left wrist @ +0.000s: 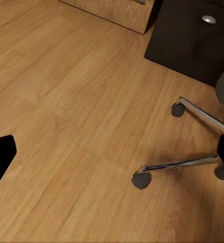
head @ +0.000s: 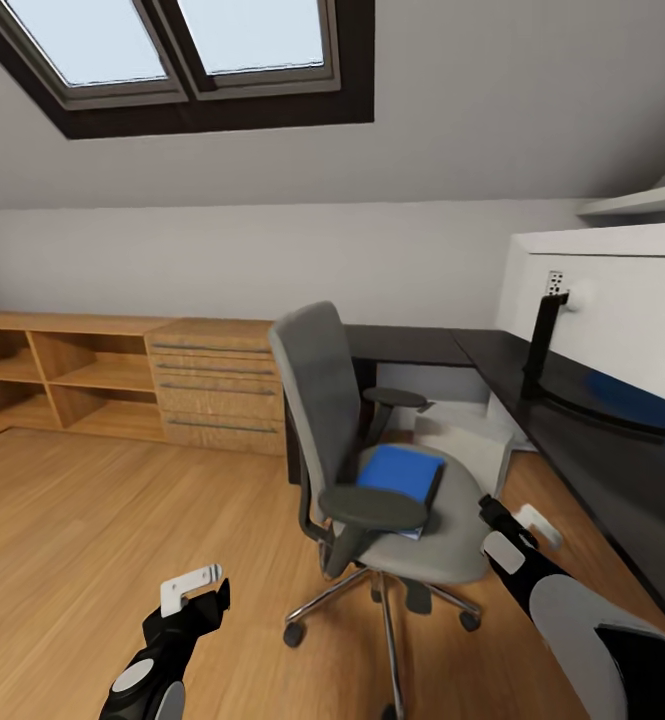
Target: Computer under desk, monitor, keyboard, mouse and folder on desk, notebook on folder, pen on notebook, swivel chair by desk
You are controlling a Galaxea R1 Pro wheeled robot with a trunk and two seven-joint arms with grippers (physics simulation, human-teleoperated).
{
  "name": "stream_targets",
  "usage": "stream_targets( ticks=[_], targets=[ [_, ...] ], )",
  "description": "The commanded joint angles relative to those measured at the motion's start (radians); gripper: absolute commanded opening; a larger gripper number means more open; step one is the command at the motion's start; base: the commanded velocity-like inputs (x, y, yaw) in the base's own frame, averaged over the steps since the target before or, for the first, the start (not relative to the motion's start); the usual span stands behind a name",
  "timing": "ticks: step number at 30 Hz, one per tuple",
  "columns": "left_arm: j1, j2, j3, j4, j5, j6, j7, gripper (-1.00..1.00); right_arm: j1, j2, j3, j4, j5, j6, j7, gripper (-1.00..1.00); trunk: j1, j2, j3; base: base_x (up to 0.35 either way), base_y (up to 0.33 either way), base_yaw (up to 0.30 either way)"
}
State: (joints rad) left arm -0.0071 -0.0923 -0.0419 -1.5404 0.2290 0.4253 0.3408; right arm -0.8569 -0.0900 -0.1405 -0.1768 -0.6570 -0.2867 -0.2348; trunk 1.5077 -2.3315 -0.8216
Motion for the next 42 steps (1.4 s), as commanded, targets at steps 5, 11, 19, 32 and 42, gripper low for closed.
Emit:
stream_targets(
  ticks=[5, 11, 19, 32, 42],
  targets=[
    [-0.001, 0.0, -0.001, -0.001, 0.012, 0.004, 0.008, 1.0, -0.001, -0.013, -0.004, -0.001, -0.038, 0.035, 0.003, 1.0, 0.0, 0.0, -0.001, 0.269, 0.0, 0.0],
    [-0.001, 0.0, -0.002, -0.001, 0.011, 0.003, 0.008, 1.0, -0.001, -0.025, -0.005, -0.002, -0.111, 0.053, 0.005, 1.0, 0.0, 0.0, -0.001, 0.259, 0.0, 0.0],
    [-0.001, 0.0, -0.001, 0.0, 0.012, 0.004, 0.007, 1.0, -0.001, -0.028, -0.005, -0.002, -0.149, 0.057, 0.005, 1.0, 0.0, 0.0, -0.001, 0.282, 0.0, 0.0],
    [-0.001, -0.002, -0.002, -0.002, 0.014, 0.004, 0.011, 1.0, -0.001, -0.065, -0.019, -0.002, -0.183, 0.138, 0.019, 1.0, 0.0, 0.0, -0.001, 0.035, 0.0, 0.0],
    [-0.001, -0.004, -0.004, -0.003, 0.015, 0.004, 0.013, 1.0, -0.001, -0.102, -0.026, -0.002, -0.275, 0.226, 0.048, 1.0, 0.039, -0.07, -0.032, 0.001, 0.0, 0.0]
  ],
)
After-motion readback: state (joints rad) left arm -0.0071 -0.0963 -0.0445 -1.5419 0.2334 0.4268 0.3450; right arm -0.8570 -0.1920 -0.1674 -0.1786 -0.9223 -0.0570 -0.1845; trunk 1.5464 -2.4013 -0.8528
